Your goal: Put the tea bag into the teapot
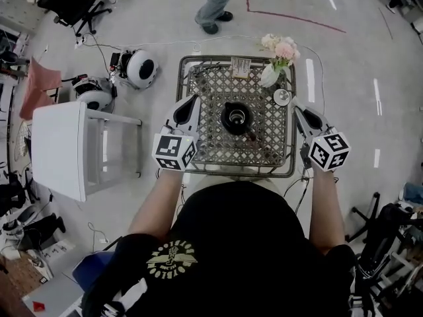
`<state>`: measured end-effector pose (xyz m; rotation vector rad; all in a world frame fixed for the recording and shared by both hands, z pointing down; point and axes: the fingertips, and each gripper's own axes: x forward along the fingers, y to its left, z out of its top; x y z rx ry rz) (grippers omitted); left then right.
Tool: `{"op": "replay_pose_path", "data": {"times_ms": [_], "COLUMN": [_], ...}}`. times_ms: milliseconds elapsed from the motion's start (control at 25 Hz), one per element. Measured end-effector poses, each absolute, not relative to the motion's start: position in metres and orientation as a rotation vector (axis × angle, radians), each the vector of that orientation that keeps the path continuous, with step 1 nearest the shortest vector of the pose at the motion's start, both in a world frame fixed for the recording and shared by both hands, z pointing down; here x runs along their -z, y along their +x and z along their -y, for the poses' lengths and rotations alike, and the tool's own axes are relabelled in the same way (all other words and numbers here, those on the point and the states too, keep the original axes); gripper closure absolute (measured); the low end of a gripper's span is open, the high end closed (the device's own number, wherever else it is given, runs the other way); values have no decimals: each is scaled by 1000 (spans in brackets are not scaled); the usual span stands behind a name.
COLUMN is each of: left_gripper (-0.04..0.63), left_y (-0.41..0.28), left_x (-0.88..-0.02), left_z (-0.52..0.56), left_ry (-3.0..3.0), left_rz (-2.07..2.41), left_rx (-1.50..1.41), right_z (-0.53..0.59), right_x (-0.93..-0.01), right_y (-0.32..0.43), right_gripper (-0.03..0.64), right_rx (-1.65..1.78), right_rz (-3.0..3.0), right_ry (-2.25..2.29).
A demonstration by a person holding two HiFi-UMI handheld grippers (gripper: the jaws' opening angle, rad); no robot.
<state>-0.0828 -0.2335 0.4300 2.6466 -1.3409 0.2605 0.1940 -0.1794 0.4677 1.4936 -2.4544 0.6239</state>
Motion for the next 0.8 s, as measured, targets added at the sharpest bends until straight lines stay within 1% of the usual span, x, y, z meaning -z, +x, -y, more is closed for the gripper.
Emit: {"op": "replay_pose_path", "data": {"times_ms": [360, 800], "left_gripper": [586, 586], "left_y": [-113, -132], "left_x": [-427, -427], "left_z": [234, 237], "left_ry": [2618, 2603], "left_rz": [1389, 1406], "left_rx": [-244, -247], "right_z": [187, 201], "right_x": [-461, -465], "right_y": [151, 96], "right_gripper": [598, 598], "right_rx": [-600, -575], "right_rz": [2501, 2549], "right_ry": [1396, 1276]}}
